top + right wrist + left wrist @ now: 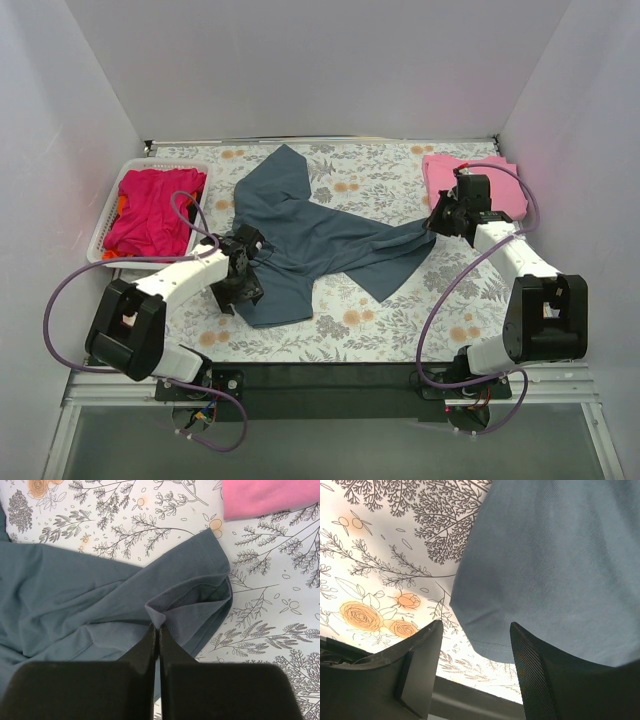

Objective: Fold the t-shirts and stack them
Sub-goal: Flatten the tshirt out

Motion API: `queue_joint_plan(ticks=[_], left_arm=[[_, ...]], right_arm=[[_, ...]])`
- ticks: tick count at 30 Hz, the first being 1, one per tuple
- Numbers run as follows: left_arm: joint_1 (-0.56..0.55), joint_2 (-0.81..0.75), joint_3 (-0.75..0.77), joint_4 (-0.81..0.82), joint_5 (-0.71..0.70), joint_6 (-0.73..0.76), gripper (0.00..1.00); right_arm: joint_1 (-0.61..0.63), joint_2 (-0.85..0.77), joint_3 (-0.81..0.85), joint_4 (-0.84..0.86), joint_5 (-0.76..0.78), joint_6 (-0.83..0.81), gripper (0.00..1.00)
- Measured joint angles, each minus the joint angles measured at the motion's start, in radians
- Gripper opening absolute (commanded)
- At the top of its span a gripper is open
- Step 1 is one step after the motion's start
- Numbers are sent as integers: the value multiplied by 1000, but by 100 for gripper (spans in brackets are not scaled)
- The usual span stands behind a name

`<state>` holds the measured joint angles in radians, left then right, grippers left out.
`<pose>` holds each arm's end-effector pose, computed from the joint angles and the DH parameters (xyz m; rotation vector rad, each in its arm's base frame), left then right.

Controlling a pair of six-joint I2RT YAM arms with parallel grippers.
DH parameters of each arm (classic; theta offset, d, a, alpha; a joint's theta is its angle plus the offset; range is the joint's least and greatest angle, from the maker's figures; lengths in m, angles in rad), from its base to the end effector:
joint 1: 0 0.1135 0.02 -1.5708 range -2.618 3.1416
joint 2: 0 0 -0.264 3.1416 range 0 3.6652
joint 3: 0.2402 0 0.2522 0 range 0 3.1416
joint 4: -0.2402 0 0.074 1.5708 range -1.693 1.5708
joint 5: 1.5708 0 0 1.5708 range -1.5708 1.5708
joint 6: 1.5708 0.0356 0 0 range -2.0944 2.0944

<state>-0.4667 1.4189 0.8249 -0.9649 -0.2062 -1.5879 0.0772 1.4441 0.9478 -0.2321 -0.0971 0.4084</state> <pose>0.1979 -0.0915 0.1782 -1.5730 2.5022 0.1431 0.3111 0.0275 0.2387 0.3328 2.2979 0.3595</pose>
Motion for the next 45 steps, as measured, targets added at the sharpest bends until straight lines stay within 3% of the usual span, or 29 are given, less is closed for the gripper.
queue_joint_plan(ticks=[8,12,17,26,32,39,45], left_arm=[[-12,26,-18,9,0,-15,33],[-37,43,-14,4,-9,-25,17],[-87,56,65,-28,-43,-32,13],[-200,256,309,-43,-85,-17,35],[-242,377,385,-22,-83,0,48],[-233,211,246,-41,-98,-46,52],[-125,56,56,-83,-93,-74,52]], right_arm=[[-8,0,-6,2,-14,-1,1],[-13,0,-11,2,-17,-1,1],[-21,-3,-13,2,-23,-1,1],[-32,-17,-13,2,-33,-2,1],[-35,-23,-17,2,-38,-6,1],[-37,-47,-30,2,-50,-16,1],[-37,-48,-30,2,-65,-16,1]])
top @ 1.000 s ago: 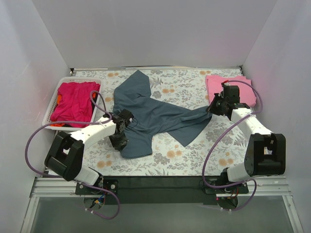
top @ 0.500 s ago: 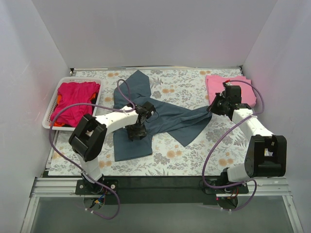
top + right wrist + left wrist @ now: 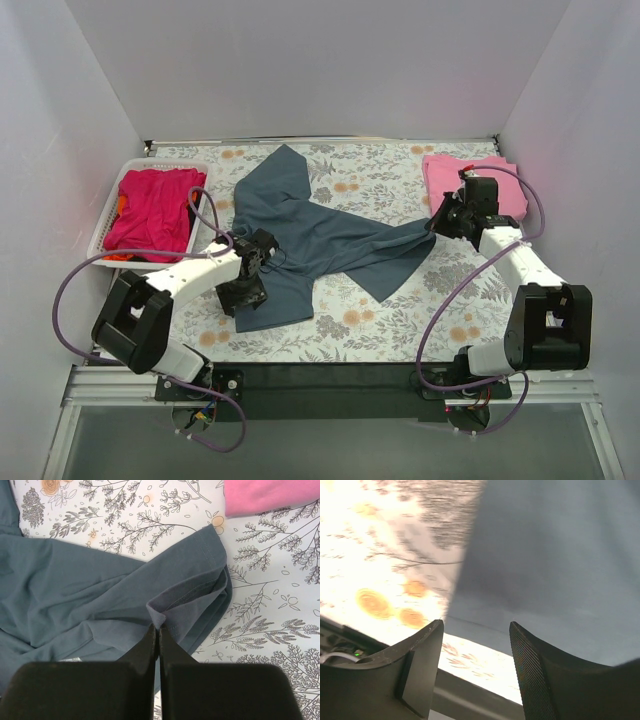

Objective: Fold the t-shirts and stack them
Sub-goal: Flatten the tshirt out

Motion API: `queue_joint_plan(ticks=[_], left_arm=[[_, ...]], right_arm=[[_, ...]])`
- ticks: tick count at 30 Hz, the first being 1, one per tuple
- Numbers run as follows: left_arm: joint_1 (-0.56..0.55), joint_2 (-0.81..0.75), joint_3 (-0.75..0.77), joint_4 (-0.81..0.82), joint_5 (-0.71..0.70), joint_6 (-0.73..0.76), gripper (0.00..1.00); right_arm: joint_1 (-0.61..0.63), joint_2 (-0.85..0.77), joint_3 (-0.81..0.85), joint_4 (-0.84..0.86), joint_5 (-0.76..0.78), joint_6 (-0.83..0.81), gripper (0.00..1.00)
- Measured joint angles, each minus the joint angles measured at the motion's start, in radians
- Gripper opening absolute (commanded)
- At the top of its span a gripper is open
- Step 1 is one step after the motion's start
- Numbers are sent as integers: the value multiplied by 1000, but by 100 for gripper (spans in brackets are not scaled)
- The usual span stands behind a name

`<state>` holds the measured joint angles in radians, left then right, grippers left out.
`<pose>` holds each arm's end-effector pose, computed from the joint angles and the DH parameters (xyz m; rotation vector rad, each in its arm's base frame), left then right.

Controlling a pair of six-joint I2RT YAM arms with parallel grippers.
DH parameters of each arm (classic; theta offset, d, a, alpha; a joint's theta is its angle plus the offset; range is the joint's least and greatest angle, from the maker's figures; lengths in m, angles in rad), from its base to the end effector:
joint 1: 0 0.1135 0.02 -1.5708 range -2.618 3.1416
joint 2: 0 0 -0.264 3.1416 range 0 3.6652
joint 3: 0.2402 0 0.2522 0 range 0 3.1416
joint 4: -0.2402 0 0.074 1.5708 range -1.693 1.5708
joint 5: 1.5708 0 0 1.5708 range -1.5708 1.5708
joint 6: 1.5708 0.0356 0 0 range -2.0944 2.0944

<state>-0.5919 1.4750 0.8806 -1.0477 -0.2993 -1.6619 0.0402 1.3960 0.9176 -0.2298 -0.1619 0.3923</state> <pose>0.1914 -0.1160 0.1811 -1.4593 2.4929 0.2801 0.3016 0.0179 0.2430 0.3183 2.2794 0.4093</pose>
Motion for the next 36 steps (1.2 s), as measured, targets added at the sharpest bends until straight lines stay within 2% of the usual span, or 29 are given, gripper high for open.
queue_joint_plan(ticks=[9,14,18,20,26,28,29,33,36], left_arm=[[80,-18,-63,18,4,21,52],[80,18,-73,60,26,43,45],[84,18,-79,88,50,58,34],[87,18,-83,107,68,64,25],[98,17,-92,148,110,93,10],[107,13,-98,158,125,103,11],[112,11,-100,159,129,106,23],[121,-11,-108,144,120,109,40],[121,-26,-111,127,103,95,45]], right_arm=[[0,-27,-17,0,-11,0,1],[0,-34,-17,0,-18,0,1],[0,-44,-18,-1,-21,1,1],[0,-52,-18,0,-21,1,1],[0,-79,-18,0,-21,5,1],[0,-85,-18,0,-21,5,1],[0,-87,-18,0,-21,5,1],[0,-95,-18,0,-22,5,1],[0,-96,-18,0,-24,5,1]])
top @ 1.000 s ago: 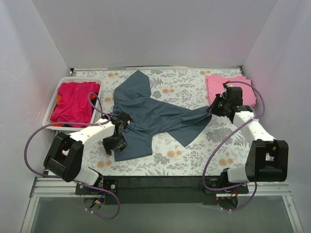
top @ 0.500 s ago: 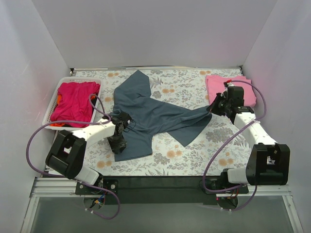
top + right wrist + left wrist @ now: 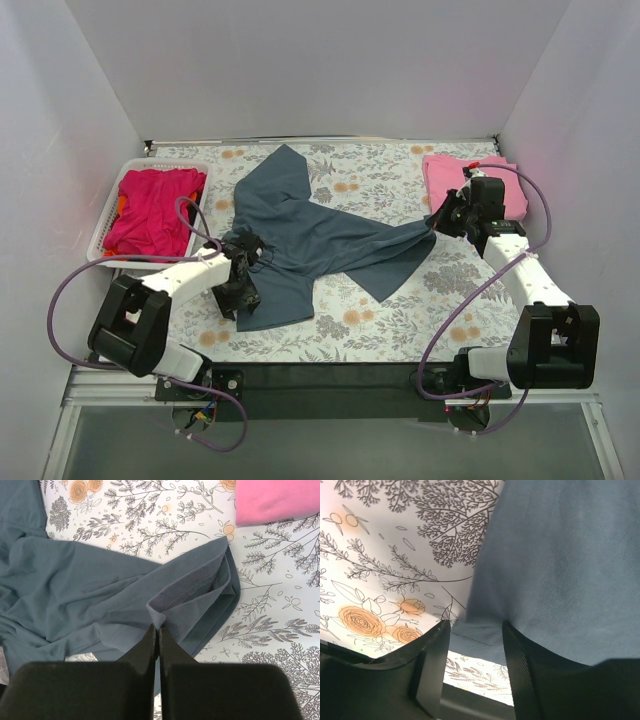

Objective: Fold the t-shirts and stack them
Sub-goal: Flatten the tshirt out

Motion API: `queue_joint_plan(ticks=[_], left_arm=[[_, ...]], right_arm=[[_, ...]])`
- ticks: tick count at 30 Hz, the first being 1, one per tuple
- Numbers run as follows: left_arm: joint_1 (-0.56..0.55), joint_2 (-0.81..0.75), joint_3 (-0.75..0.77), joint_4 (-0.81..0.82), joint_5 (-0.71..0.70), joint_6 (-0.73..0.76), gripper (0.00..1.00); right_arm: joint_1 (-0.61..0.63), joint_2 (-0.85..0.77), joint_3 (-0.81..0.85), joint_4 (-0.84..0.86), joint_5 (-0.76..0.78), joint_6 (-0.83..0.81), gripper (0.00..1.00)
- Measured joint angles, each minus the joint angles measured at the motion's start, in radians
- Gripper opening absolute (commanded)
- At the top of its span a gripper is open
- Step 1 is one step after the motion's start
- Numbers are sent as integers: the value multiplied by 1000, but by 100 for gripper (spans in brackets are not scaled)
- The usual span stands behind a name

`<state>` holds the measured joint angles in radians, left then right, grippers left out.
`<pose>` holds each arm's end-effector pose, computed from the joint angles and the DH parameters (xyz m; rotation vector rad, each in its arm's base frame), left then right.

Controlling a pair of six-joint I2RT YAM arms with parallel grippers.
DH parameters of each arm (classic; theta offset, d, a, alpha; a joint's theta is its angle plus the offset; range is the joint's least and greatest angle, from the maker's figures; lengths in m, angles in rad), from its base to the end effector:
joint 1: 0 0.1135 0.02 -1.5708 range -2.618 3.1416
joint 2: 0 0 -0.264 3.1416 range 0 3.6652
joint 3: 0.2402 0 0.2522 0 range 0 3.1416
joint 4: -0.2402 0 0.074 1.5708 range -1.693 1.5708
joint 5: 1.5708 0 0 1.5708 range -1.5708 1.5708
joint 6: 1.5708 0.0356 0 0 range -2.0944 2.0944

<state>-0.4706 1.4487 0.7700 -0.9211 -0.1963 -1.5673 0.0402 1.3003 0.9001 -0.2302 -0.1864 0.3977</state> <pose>0.1930 -0.0904 0.1596 -1.5516 2.5484 0.1909 0.2860 0.0181 0.2635 0.2913 2.2058 0.4481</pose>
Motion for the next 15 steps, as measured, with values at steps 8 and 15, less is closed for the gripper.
queue_joint_plan(ticks=[8,15], left_arm=[[15,-47,-3,-13,-42,-27,45],[81,-47,-43,50,3,4,45]], right_arm=[[0,-8,0,-2,-2,0,1],[0,-32,0,-3,-5,0,1]])
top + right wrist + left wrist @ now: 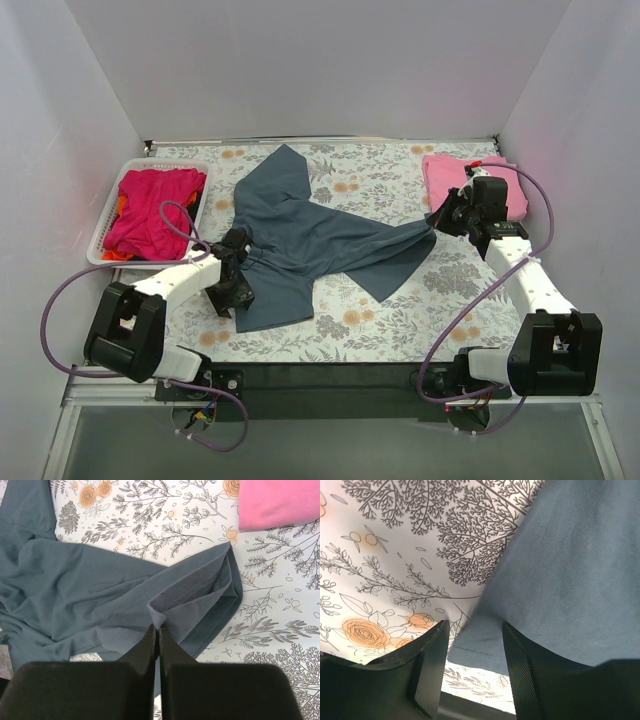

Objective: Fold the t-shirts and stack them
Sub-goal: Flatten the tshirt out

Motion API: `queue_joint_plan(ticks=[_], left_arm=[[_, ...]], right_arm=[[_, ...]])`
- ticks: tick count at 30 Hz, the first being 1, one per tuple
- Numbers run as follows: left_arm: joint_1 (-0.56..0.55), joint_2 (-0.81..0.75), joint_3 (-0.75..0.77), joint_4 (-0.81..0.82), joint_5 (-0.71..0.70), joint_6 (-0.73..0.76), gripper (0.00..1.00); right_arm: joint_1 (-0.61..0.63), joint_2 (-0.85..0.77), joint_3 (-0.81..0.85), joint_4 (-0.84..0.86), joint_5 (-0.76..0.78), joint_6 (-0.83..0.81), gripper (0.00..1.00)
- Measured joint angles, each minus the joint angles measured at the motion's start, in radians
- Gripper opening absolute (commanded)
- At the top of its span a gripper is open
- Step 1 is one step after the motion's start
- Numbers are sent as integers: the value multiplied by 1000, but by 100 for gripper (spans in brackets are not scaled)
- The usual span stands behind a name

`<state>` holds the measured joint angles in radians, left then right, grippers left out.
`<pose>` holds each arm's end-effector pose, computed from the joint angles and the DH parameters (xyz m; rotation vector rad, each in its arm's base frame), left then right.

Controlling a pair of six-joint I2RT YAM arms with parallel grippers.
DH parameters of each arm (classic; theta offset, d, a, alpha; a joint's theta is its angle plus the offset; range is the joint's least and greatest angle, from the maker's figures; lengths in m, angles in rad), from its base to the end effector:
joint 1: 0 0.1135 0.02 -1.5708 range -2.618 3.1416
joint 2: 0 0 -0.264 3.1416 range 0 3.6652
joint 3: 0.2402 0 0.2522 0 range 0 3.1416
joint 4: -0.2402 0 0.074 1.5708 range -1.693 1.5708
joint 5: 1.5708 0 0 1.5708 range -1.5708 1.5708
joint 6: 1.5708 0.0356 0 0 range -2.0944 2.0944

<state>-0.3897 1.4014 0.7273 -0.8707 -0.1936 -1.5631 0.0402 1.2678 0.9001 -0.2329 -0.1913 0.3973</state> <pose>0.1942 -0.0724 0.1588 -1.6440 2.4662 0.1292 0.2808 0.0181 0.2718 0.2803 2.1772 0.4561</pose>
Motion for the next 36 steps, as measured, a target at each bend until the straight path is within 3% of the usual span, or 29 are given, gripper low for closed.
queue_joint_plan(ticks=[5,17,26,29,36], left_arm=[[21,19,1,12,41,39,41],[29,68,15,41,126,90,0],[26,32,47,8,94,88,0],[25,0,182,-45,42,77,0],[25,-24,817,-36,-117,124,0]], right_arm=[[0,-3,-3,0,-5,0,1],[0,-13,-14,-3,-6,15,1],[0,-19,-8,-11,2,14,1],[0,-19,32,-41,8,13,1],[-1,2,351,-102,15,-28,1]])
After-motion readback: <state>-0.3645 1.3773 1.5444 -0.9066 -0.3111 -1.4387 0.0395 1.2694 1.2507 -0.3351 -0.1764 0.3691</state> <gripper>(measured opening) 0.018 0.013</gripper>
